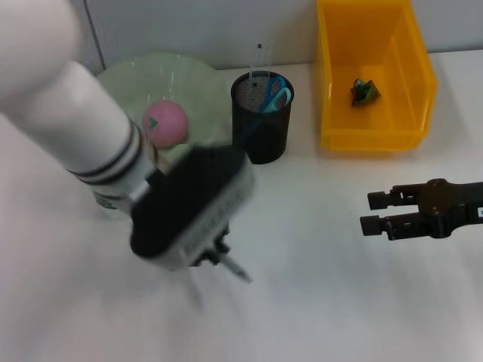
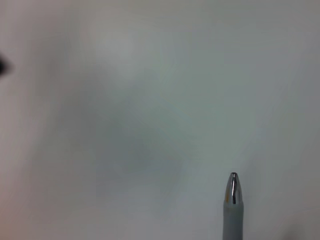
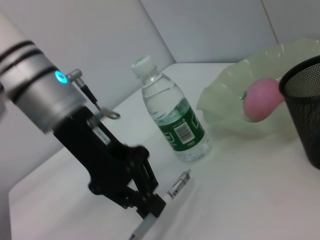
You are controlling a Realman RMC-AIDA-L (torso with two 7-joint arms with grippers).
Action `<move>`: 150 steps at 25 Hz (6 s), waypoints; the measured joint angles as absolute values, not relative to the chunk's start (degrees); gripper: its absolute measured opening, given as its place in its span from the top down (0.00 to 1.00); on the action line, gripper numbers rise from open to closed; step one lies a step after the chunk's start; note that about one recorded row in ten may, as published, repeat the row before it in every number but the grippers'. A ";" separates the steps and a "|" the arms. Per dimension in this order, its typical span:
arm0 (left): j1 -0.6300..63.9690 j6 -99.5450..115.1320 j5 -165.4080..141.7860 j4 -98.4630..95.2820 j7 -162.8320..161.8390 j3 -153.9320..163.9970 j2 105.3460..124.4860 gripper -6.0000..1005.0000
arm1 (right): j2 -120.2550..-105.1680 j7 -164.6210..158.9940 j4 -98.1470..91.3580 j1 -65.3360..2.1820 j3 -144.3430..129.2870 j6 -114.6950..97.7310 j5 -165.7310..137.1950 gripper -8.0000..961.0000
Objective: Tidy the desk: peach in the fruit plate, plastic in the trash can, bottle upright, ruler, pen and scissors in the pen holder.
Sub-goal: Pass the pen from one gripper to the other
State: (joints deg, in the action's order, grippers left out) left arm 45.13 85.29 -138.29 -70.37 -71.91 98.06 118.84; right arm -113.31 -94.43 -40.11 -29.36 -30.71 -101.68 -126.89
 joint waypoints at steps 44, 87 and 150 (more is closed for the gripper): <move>30.25 81.95 -4.82 -26.05 -74.05 104.24 119.18 0.82 | -116.37 -60.67 -40.12 -23.88 -29.77 -101.12 -101.71 0.21; 27.92 71.93 21.31 -35.96 -79.05 129.92 119.18 0.79 | -119.18 -25.24 -23.47 -31.69 -30.47 -101.49 -88.23 0.21; 27.87 68.14 23.45 -39.08 -76.96 133.15 119.18 0.74 | -119.36 -19.06 -17.93 -34.19 -30.12 -100.30 -86.93 0.82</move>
